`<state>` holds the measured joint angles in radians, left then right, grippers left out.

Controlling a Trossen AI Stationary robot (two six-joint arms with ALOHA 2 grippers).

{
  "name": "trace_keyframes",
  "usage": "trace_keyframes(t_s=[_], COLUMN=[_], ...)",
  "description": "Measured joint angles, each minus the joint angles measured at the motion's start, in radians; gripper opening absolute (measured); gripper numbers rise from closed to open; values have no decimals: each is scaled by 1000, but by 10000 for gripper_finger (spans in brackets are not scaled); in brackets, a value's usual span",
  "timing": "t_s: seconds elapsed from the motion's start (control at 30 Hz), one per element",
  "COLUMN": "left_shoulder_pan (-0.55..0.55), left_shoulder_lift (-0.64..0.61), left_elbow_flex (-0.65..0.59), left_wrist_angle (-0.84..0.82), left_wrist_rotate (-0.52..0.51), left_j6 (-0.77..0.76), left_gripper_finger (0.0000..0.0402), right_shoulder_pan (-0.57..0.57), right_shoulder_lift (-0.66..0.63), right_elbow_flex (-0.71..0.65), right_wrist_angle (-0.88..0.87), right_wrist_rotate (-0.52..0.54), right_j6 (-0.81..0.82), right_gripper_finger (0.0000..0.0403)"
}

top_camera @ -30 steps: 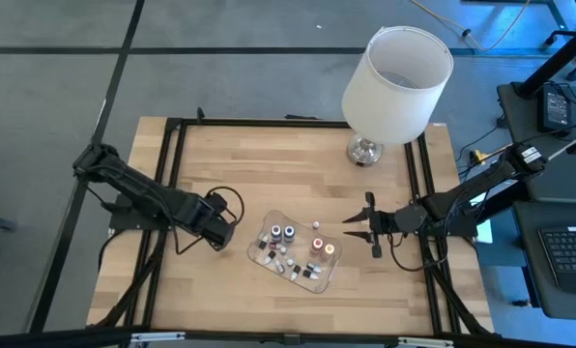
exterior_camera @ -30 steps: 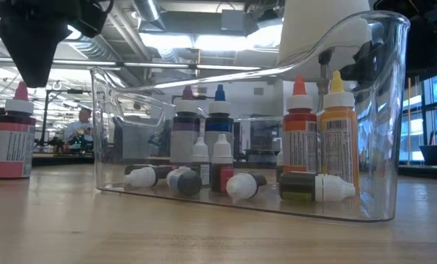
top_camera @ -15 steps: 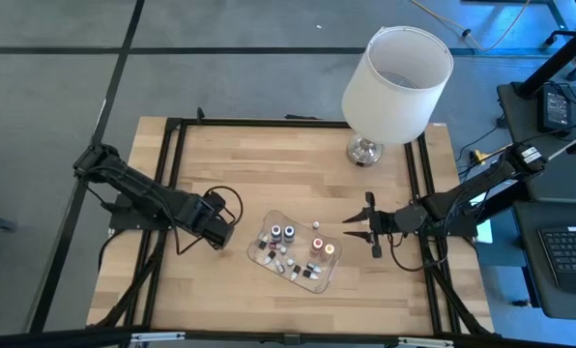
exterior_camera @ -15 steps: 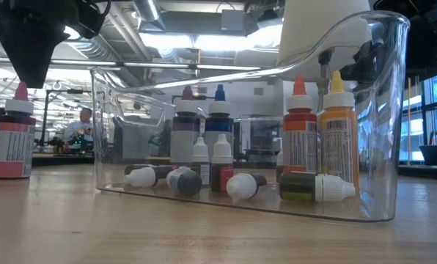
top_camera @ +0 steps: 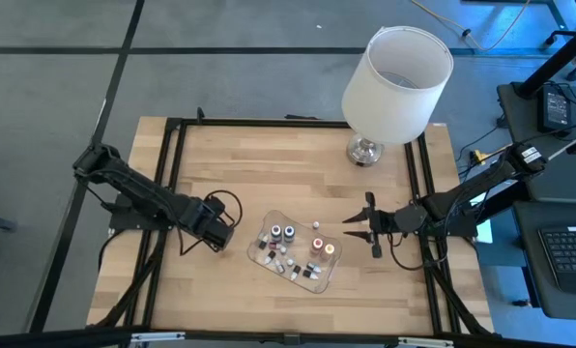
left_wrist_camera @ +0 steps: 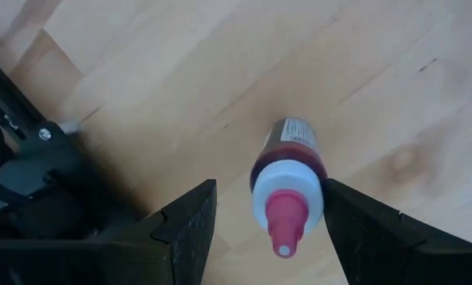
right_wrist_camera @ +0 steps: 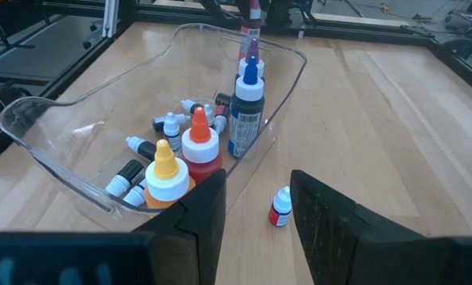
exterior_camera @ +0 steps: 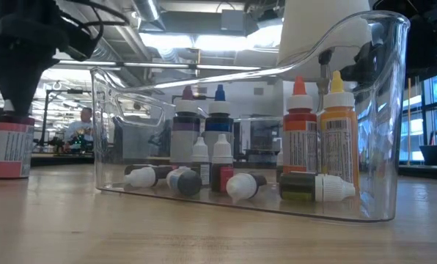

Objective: Pick & Place food coloring
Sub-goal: Put the big pink food coloring bottle into the container

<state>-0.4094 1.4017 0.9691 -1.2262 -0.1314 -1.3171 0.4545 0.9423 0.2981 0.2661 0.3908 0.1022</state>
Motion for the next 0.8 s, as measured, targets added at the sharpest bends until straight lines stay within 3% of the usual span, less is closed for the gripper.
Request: trace_keyframes(t_s=[0.3,0.67,0.8], left_shoulder_pan=[0,0,0], left_shoulder_lift=[-10,-13,-13], left_elbow_flex=[-4,-4,-3], left_wrist_angle=[40,53,53], left_wrist_rotate=[10,45,44], left_j6=[32,40,61], left_gripper_finger=[215,123,112], right_shoulder_pan=[0,0,0], right_shoulder_lift=[0,0,0], right_elbow_flex=[0,0,0], right_wrist_angle=[-1,-7,-7], right_wrist_rotate=[0,0,0], right_j6=[-3,-6,-6], right_gripper_finger=[145,145,145])
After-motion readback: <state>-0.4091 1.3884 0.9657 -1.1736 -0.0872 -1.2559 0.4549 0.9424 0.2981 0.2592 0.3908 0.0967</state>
